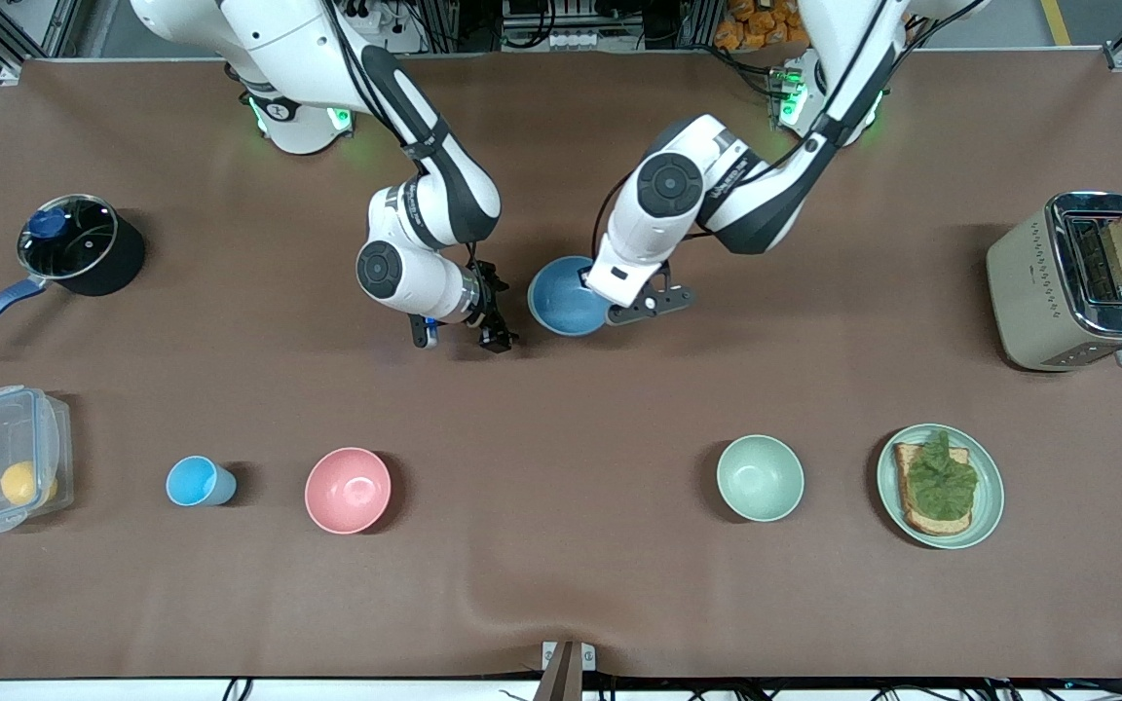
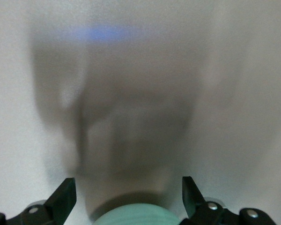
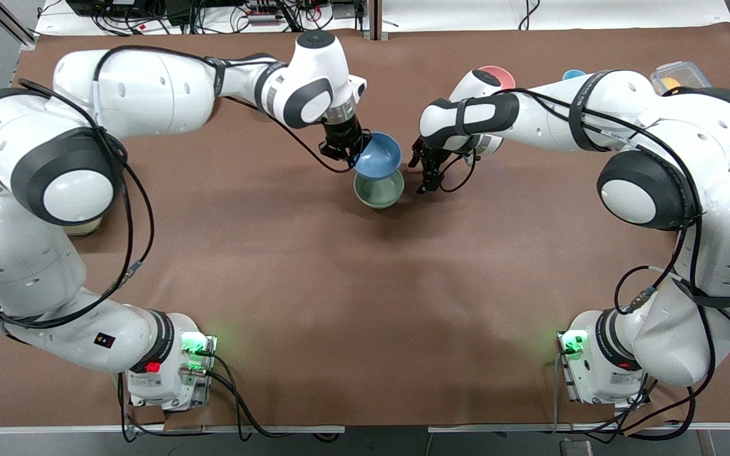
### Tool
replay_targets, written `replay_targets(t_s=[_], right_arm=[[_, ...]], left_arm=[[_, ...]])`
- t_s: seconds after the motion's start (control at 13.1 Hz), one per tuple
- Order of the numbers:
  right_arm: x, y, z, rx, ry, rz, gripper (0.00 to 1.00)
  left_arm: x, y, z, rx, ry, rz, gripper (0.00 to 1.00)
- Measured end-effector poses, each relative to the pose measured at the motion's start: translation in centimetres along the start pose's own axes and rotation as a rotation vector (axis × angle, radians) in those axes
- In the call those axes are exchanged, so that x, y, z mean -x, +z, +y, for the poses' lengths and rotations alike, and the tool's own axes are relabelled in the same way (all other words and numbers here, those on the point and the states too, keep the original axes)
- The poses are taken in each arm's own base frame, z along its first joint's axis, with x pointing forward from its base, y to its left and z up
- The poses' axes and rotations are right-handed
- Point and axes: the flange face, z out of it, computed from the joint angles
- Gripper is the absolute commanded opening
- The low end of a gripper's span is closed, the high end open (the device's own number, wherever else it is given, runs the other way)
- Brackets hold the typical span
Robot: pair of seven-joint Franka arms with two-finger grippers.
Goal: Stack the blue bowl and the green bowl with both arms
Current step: 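Lift the blue bowl with the left gripper onto the green bowl, then lower the blue bowl into the green bowl and open the left gripper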
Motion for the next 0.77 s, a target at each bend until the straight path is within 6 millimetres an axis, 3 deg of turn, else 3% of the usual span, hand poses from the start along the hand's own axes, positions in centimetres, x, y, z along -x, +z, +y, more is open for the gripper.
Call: replay_targets(t_s=[0.31,0.77], right_arm=[[0.0,0.1,0.0,0.002,0.000,0.001,1.00],[0.1,0.1,0.0,0.001,-0.001,0.001,1.00]], left_arm=[[1.1,3.1,0.4,-0.011,0.007,-0.026,0.00],[1.7,5.1,-0.5,-0.004,0.007,-0.023,0.00]])
